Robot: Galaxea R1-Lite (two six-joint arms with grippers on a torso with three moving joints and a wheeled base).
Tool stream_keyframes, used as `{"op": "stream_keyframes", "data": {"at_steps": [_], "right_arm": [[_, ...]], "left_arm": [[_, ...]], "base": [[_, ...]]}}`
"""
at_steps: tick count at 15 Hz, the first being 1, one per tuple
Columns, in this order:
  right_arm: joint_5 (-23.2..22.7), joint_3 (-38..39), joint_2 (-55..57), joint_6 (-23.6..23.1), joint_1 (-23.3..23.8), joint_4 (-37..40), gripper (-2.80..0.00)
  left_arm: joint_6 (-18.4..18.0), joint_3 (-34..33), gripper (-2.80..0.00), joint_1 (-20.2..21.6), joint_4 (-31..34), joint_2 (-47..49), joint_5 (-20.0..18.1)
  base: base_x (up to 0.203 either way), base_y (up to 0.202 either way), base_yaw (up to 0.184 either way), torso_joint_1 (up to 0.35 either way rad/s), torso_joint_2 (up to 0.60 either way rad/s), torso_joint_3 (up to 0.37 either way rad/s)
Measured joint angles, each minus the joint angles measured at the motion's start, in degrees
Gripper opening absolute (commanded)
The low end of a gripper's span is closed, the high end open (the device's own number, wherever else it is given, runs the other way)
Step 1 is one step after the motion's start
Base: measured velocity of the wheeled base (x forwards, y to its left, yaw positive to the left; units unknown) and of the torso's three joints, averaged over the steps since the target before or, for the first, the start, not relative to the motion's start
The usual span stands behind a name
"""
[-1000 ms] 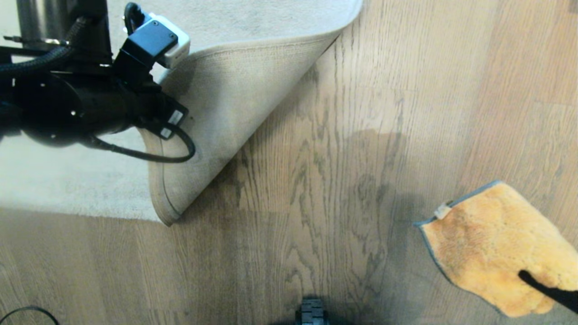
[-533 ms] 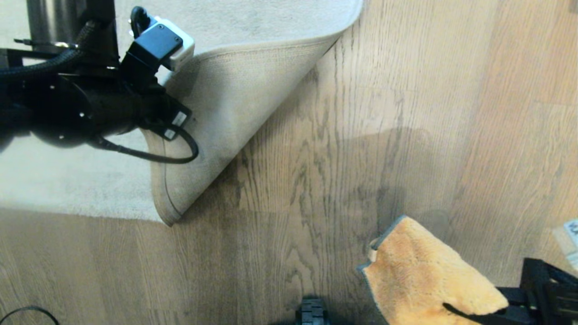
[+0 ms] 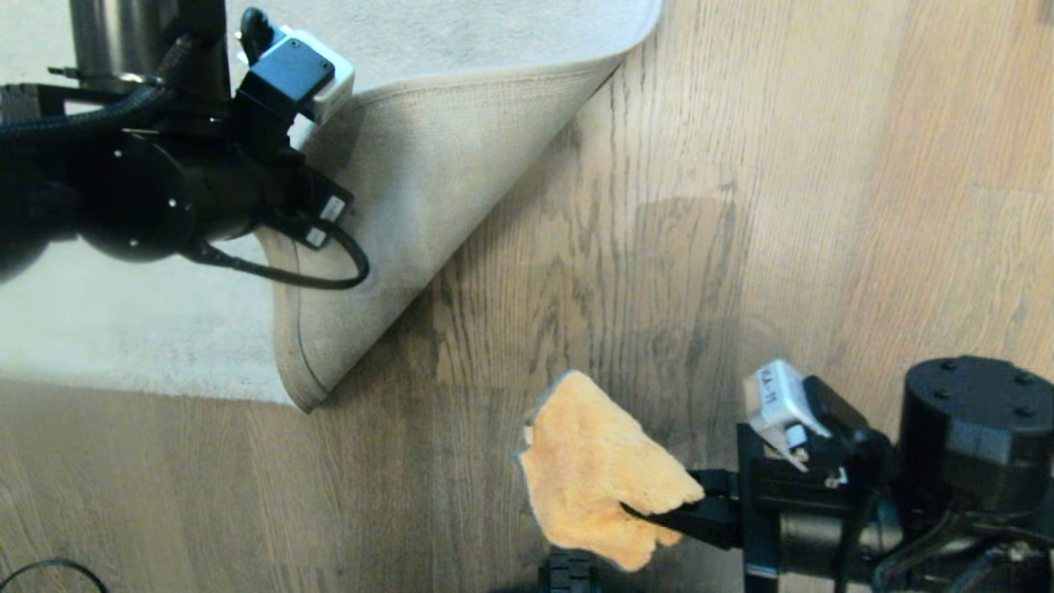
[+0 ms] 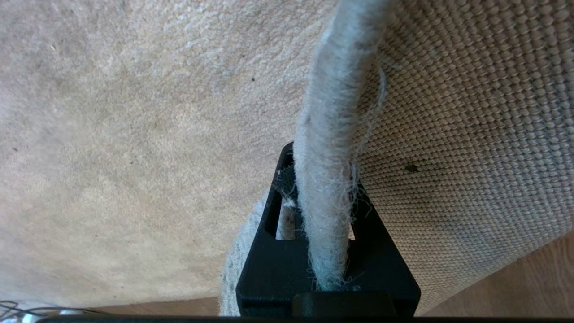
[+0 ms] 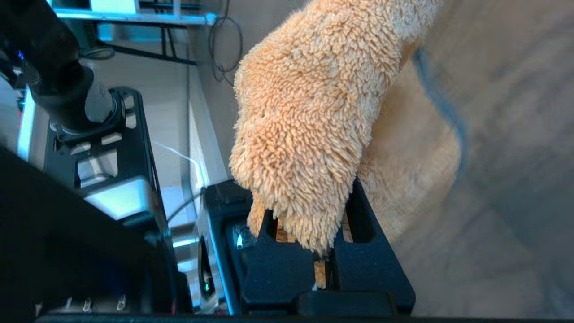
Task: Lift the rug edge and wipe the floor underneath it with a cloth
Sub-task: Wipe the floor under the carpet with a rag
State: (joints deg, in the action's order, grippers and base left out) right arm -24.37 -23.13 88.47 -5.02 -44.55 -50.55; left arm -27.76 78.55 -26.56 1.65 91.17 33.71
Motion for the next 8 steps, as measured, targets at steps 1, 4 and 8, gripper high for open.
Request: {"op": "stream_keyframes", "data": {"at_steps": [1,4,8], "right_arm": [[0.04,-1.52,2.68,0.18,-0.55,-0.22,-2.8],[0.08,-6.26,9.61,0.37,-1.32,-1.07,-2.8],[0.81,-14.25,18.59,0.39,-1.95,-2.55,-2.8]], "left_arm": [[0.49,0.06,-2.8,0.05,0.0,0.12,0.09],[0.65,-0.02,-2.8,0.02,-0.05,0.3,0.09],[1.22,-0.3,-2.8,-0.04,-0.05,0.34,0.16]], "base": [[0.0,0.0,0.0,0.0,0.0,0.0],[0.0,0.0,0.0,0.0,0.0,0.0],[0.0,0.0,0.0,0.0,0.0,0.0]]}}
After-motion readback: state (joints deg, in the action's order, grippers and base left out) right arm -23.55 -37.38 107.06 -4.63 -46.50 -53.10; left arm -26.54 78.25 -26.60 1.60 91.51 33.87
